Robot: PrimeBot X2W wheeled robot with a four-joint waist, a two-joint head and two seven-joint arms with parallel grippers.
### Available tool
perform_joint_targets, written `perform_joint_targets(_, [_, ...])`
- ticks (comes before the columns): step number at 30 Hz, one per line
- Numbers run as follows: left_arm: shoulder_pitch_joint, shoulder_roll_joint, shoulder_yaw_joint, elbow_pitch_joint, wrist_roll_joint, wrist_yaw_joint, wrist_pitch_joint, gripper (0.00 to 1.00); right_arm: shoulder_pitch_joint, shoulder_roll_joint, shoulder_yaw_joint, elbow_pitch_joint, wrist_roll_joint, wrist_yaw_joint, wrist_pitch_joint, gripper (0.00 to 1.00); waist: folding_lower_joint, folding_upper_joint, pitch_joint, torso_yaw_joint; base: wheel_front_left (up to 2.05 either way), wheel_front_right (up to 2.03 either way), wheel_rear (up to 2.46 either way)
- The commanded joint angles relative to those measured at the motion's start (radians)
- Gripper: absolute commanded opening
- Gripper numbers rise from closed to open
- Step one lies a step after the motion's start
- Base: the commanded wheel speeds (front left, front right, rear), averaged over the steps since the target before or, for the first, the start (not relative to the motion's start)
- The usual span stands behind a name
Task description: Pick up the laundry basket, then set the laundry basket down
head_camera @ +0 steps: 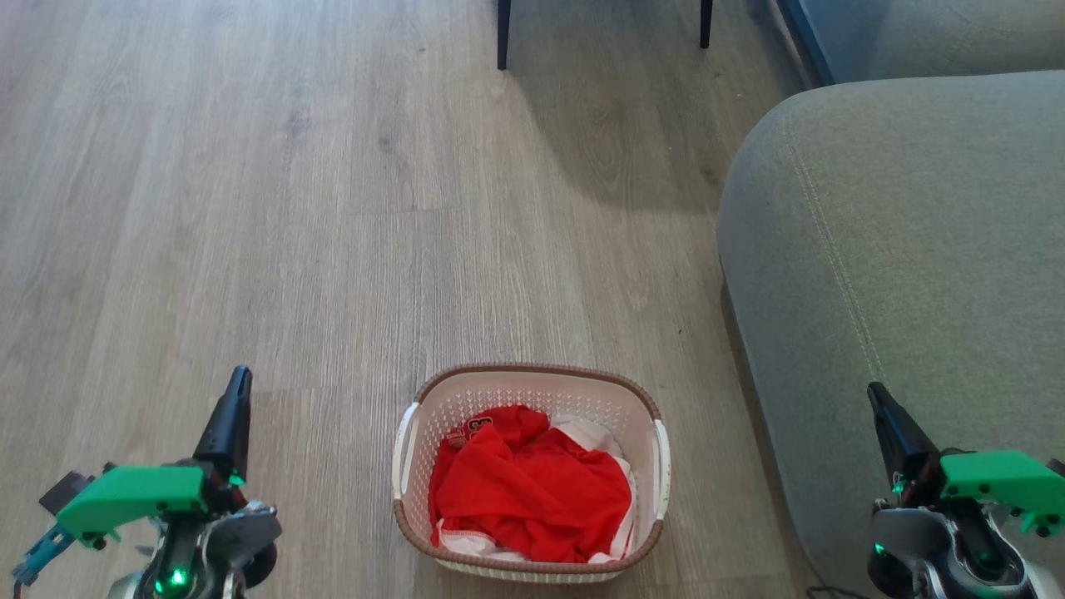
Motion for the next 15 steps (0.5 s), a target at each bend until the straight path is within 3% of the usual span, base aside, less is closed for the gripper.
perform_joint_targets(1, [-0.047,0.004,0.037,-0.03,-0.001,-0.007,0.007,0.0,-0.048,-0.009,0.018,-0.031,-0.009,-0.001,0.007,0.0,0.0,0.0,0.0,0.0,0.0,0.0,0.0])
perform_joint_targets(15, [-0.047,0.004,0.037,-0.03,-0.001,-0.007,0.007,0.0,-0.048,-0.007,0.016,-0.031,-0.011,-0.001,0.01,0.0,0.0,0.0,0.0,0.0,0.0,0.0,0.0])
